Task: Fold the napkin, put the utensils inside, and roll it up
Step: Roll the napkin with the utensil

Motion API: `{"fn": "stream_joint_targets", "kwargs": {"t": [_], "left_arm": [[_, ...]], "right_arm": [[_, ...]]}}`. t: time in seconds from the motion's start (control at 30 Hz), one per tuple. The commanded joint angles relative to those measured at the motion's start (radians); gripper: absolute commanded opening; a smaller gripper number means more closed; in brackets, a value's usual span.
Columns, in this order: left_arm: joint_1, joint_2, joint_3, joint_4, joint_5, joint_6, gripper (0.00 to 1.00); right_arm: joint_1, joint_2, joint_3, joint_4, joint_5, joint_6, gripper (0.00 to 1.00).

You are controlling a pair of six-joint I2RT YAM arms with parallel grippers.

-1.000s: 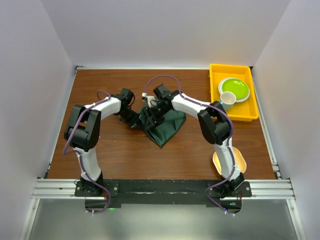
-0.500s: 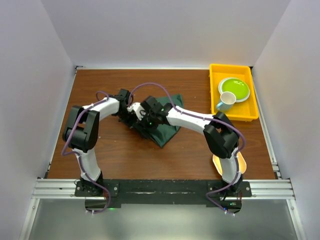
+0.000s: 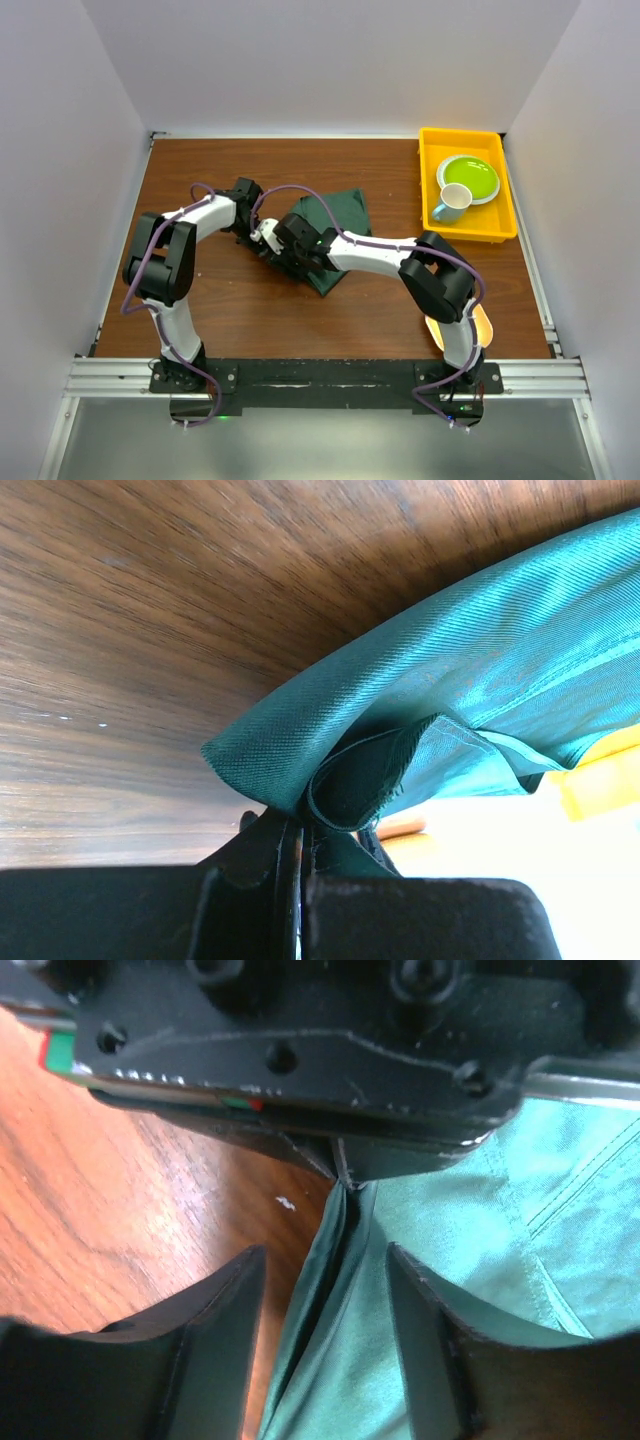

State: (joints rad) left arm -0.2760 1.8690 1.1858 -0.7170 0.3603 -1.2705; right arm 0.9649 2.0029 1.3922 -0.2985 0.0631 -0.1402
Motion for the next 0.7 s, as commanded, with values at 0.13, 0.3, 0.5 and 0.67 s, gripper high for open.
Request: {"fn": "stream_joint_targets", "kwargs": {"t": [0.13, 0.3, 0.5, 0.67], "left_arm": [[0.009, -0.042, -0.002, -0.004, 0.039, 0.01, 0.0], [0.014, -0.045, -0.002, -0.004, 0.039, 0.011, 0.0], [0.037, -0.048, 0.003, -0.006, 0.022, 0.062, 0.0], [0.055, -0.076, 0.021, 0.025, -0.015, 0.134, 0.21]], "right_arm": [[0.009, -0.056, -0.025, 0.087, 0.102, -0.004, 0.29], [0.009, -0.043, -0.025, 0.082, 0.099, -0.012, 0.15], [-0.002, -0.032, 0.013, 0.036, 0.047, -0.009, 0.0], [-0.054, -0.018, 0.065, -0.01, -0.113, 0.031, 0.0]]}}
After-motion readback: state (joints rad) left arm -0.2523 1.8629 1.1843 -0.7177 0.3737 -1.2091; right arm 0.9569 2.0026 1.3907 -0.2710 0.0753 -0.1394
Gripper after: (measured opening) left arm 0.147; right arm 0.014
